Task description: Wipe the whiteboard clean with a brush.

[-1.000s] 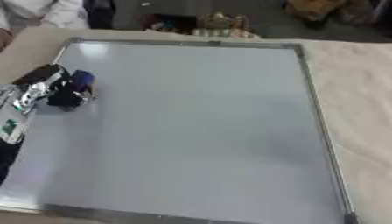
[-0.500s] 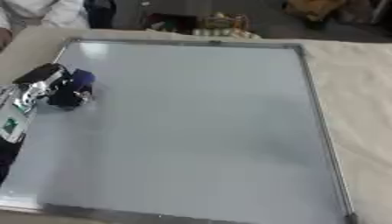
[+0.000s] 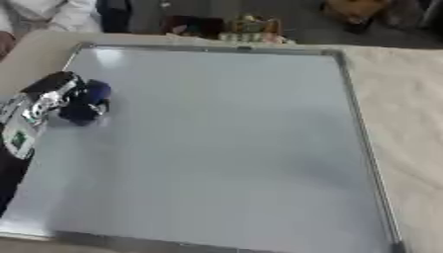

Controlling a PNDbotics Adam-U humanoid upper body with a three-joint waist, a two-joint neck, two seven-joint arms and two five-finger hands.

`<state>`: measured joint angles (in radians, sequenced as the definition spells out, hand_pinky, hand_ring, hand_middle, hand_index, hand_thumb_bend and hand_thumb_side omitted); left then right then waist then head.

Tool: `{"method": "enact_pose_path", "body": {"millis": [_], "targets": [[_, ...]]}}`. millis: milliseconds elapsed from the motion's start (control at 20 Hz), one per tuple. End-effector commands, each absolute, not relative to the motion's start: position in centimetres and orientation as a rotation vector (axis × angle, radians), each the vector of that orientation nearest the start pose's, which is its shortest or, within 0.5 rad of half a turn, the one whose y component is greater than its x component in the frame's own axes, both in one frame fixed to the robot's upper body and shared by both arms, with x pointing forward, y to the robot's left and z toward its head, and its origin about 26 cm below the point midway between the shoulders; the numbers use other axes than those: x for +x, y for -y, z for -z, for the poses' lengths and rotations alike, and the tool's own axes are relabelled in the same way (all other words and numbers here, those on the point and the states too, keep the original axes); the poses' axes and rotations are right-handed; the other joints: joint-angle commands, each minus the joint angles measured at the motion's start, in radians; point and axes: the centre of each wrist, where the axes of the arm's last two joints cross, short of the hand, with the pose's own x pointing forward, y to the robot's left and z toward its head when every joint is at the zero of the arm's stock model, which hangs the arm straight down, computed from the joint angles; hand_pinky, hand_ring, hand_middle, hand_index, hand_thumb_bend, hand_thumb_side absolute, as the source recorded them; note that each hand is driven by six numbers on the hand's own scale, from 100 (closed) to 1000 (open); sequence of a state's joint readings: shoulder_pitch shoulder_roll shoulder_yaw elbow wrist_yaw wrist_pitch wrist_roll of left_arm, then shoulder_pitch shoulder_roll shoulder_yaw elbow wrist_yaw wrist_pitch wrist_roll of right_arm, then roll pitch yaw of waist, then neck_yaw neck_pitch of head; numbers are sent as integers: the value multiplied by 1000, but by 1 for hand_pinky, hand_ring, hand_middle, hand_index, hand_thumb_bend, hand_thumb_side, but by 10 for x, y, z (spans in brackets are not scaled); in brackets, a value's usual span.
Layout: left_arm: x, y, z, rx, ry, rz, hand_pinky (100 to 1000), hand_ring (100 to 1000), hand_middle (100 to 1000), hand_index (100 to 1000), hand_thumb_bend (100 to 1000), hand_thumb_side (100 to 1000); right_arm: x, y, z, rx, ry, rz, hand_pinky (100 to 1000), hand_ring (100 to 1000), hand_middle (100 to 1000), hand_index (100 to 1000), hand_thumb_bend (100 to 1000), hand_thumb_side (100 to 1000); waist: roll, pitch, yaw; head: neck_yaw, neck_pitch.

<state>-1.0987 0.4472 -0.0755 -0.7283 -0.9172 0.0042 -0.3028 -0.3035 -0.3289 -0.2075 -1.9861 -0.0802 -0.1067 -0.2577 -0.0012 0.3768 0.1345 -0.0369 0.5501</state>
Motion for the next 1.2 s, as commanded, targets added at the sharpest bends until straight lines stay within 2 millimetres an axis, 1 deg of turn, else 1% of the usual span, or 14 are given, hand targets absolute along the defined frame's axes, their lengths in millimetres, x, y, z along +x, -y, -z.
{"method": "enact_pose_path", "body": {"millis": [50,100,450,750,1200], "targets": [[504,-281,-221,962,1306,1231,524,480,275,242,192,414,295,311,-221,-377,2454,119,927,943,684,886,224,966,-1,-12,-5,5,-11],[505,-279,-221,962,1306,1241,510,479,274,242,193,412,295,311,-221,-377,2454,120,926,943,684,886,223,963,-1,-12,-5,5,-10],[507,-265,-217,938,1302,1308,501,472,266,238,190,416,295,311,-221,-379,2457,127,926,942,683,885,220,959,1,-13,-11,7,-8],[508,-248,-212,892,1307,1369,492,465,257,233,180,425,295,312,-221,-381,2455,138,927,943,683,885,219,953,3,-14,-12,8,-2],[507,-221,-214,836,1344,1456,483,458,250,229,168,434,295,311,-222,-378,2459,143,927,943,683,884,215,952,3,-18,-16,9,4]]}}
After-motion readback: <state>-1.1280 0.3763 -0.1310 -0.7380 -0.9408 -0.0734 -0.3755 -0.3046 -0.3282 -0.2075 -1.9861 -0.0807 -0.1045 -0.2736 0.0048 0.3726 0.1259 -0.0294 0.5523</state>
